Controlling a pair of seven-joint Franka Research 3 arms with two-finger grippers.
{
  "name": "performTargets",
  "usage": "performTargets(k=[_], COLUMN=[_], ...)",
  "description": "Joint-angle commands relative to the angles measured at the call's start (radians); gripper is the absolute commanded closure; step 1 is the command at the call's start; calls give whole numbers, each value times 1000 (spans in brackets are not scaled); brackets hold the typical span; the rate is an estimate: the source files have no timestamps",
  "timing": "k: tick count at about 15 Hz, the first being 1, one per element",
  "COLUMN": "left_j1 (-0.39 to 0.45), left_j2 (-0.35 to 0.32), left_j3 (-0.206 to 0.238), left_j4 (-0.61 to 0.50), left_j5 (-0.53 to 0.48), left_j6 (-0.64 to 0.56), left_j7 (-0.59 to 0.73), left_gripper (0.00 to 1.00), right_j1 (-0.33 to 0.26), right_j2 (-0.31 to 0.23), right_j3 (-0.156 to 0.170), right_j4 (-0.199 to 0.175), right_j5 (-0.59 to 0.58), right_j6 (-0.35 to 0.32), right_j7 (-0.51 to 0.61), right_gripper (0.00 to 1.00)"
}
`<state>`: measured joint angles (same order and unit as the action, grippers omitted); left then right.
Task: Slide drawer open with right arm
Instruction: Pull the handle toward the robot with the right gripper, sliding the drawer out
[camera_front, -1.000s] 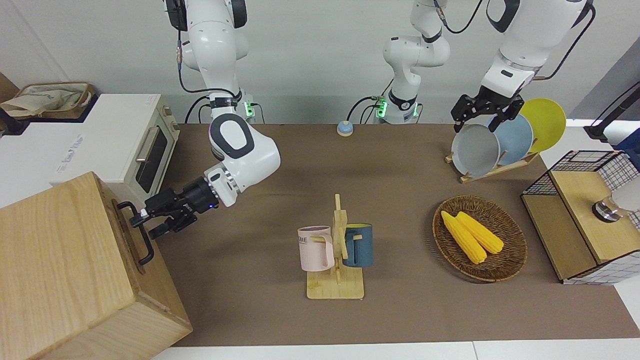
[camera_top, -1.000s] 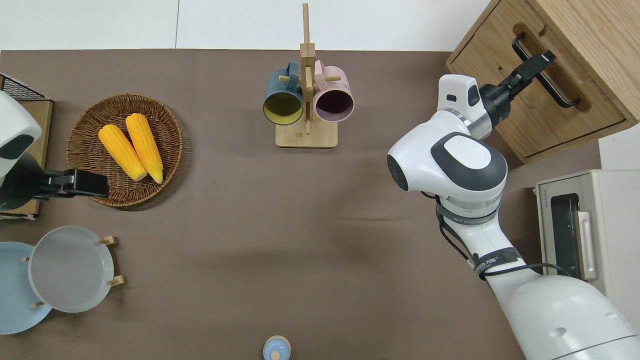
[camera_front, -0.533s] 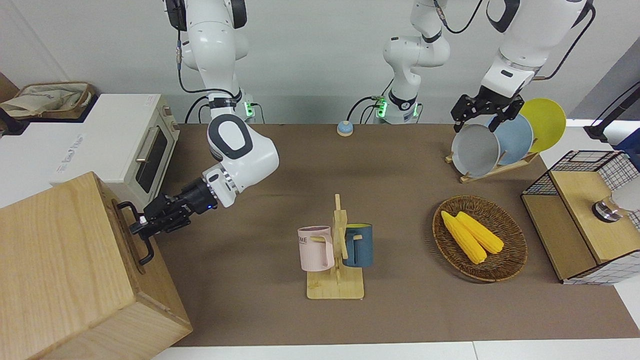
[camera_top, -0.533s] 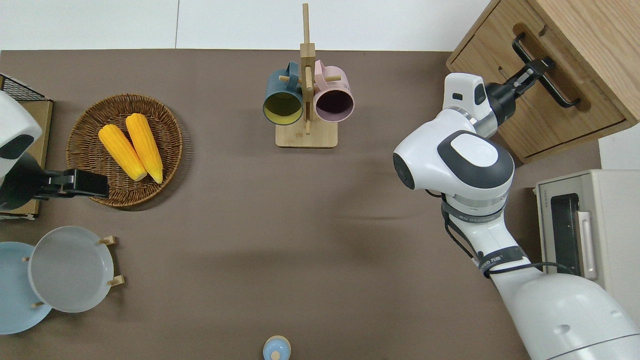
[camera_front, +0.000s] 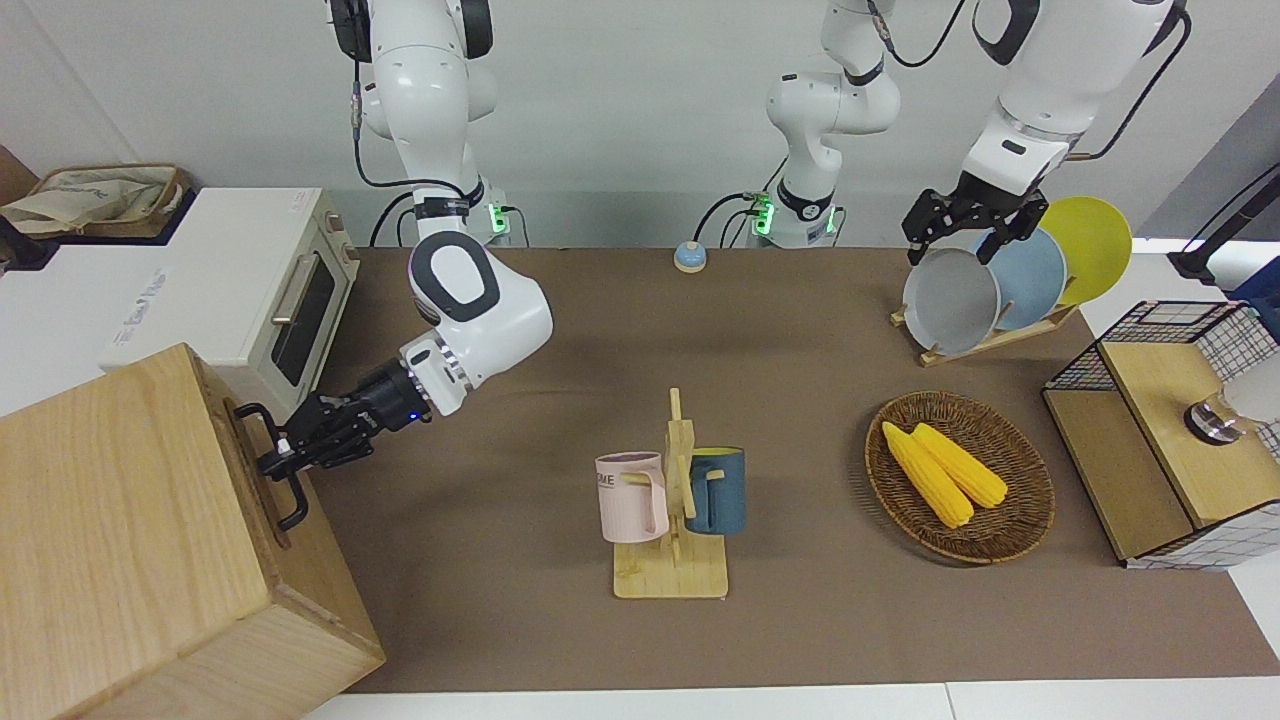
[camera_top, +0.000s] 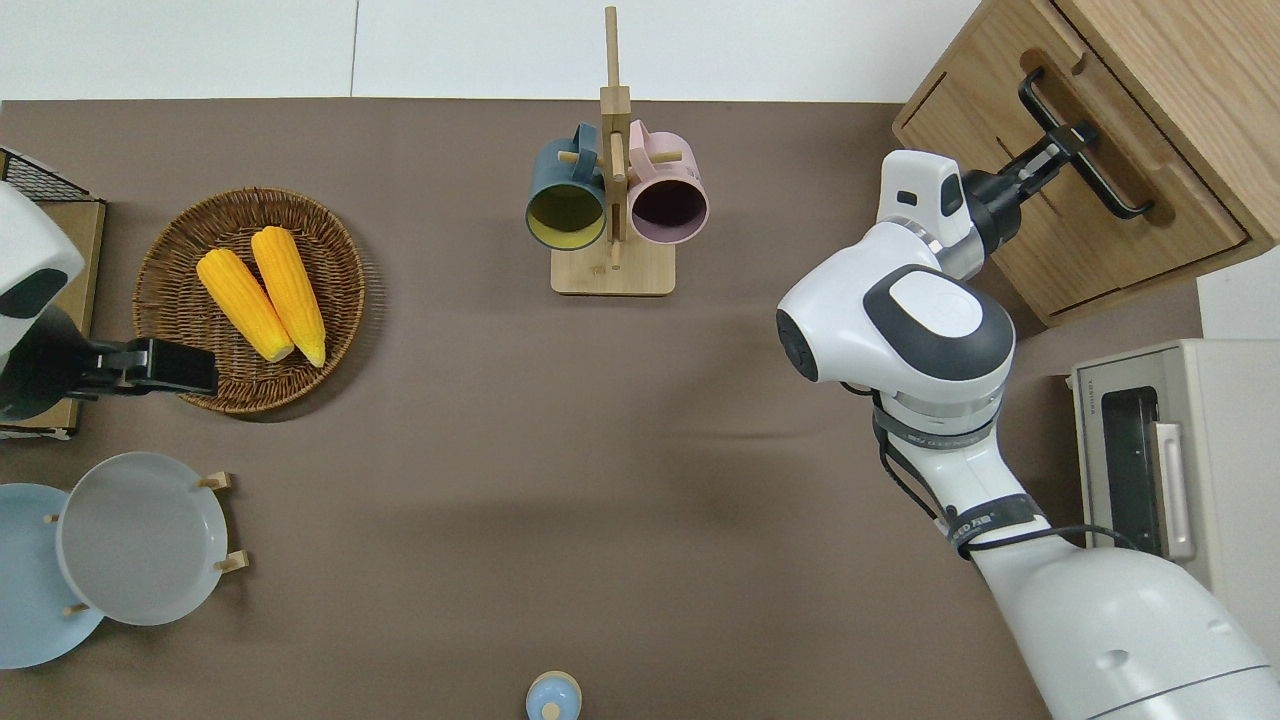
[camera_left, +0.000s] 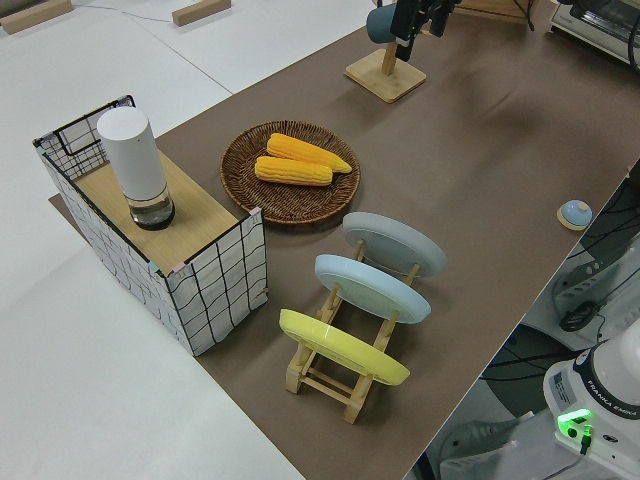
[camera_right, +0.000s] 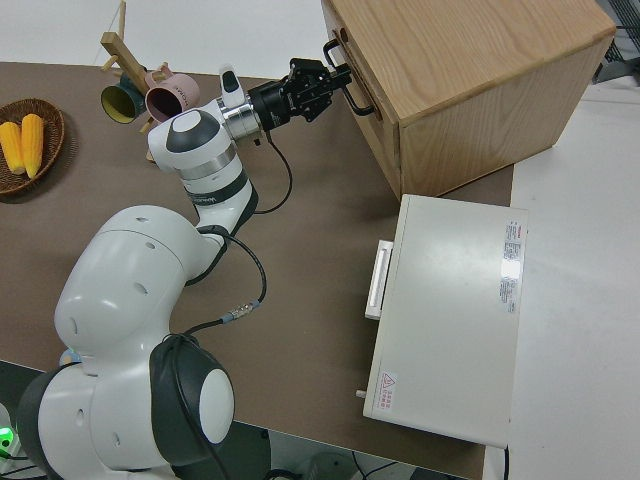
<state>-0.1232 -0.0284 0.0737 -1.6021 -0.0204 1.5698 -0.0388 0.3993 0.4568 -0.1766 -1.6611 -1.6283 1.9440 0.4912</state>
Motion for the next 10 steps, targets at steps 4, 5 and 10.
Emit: performTargets(k=[4, 5, 10], left_j1=[-3, -3, -3], left_j2=[-8, -8, -8], left_j3=[3, 3, 3], left_j4=[2, 2, 2], left_j5=[13, 13, 13], left_j6=[-14, -14, -13], left_j7=[-1, -1, -1], left_gripper=[5, 5, 2], right_j1=[13, 13, 19], right_j2=[-13, -13, -24], right_j3=[107, 124, 227], right_j4=[4, 4, 12], right_j5=[68, 83, 123], right_j6=[-154, -172, -293], right_j7=[-10, -10, -16], right_gripper=[988, 1000, 1000])
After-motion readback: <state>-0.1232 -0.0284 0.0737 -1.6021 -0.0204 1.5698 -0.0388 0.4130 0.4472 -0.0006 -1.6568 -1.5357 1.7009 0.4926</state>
